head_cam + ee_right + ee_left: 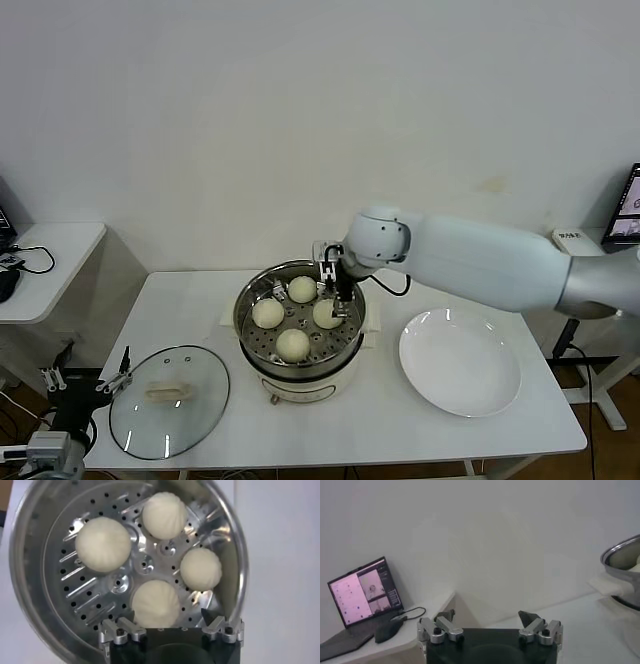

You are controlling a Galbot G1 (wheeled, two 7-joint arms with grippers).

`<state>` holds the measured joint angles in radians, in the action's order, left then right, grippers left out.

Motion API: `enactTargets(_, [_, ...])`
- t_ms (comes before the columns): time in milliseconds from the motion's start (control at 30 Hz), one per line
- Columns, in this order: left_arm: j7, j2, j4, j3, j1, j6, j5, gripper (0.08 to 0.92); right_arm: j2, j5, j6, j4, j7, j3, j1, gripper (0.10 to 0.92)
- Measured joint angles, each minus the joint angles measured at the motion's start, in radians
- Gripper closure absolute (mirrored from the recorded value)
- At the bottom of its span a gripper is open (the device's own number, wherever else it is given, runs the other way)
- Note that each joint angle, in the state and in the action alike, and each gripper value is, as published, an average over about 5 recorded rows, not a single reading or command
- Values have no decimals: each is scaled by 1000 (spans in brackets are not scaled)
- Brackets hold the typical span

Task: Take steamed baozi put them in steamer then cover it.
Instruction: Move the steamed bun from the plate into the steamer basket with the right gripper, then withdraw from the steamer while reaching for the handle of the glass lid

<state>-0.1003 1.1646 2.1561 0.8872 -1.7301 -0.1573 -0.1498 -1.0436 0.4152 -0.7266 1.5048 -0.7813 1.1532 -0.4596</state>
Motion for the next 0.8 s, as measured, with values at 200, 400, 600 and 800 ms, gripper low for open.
enactTargets(200, [-1,0,-1,-5,4,0,0,177,82,49,5,89,87,-51,12,202])
enactTargets(400, [-4,4,-4,-16,7,9,7,177,214,104,52,210,281,-150,109,203])
enactTargets(600, [-5,11,-11,-29,12,16,25,177,350,114,173,319,476,-385,376,203])
enactTargets(800, [-3,16,-20,-41,23,25,52,177,392,65,340,388,591,-765,770,202])
